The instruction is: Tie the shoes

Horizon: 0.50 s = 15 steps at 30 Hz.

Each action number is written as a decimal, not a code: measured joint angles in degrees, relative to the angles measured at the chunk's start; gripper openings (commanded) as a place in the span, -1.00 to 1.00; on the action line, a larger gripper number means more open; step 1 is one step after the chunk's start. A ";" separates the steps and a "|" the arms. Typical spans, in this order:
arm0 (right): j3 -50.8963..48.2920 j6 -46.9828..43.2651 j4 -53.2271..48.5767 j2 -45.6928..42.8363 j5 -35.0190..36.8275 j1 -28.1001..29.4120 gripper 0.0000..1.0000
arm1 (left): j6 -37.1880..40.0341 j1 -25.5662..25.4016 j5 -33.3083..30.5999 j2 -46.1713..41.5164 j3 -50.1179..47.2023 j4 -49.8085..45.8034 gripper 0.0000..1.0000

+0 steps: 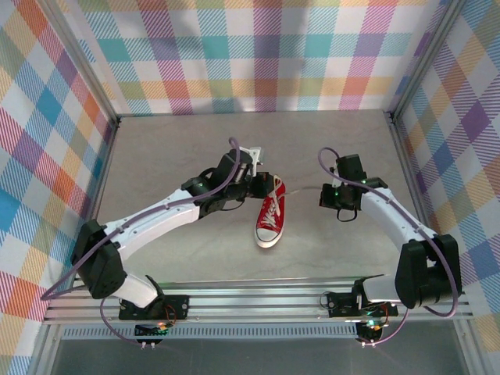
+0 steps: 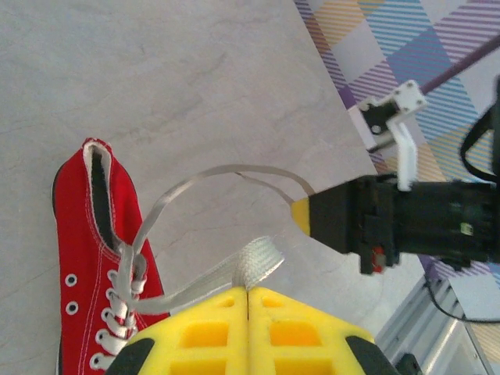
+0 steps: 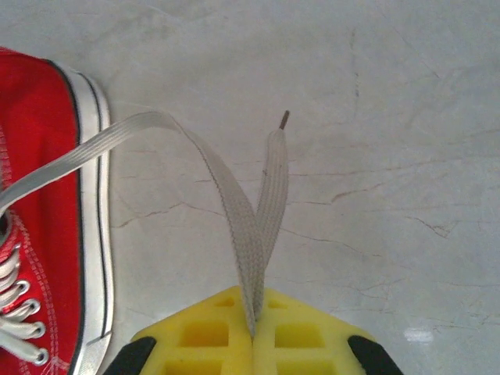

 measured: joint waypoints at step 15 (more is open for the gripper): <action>1.11 -3.13 -8.55 -6.38 1.03 3.78 -0.97 | 1.88 0.11 1.92 13.11 17.25 3.13 -1.00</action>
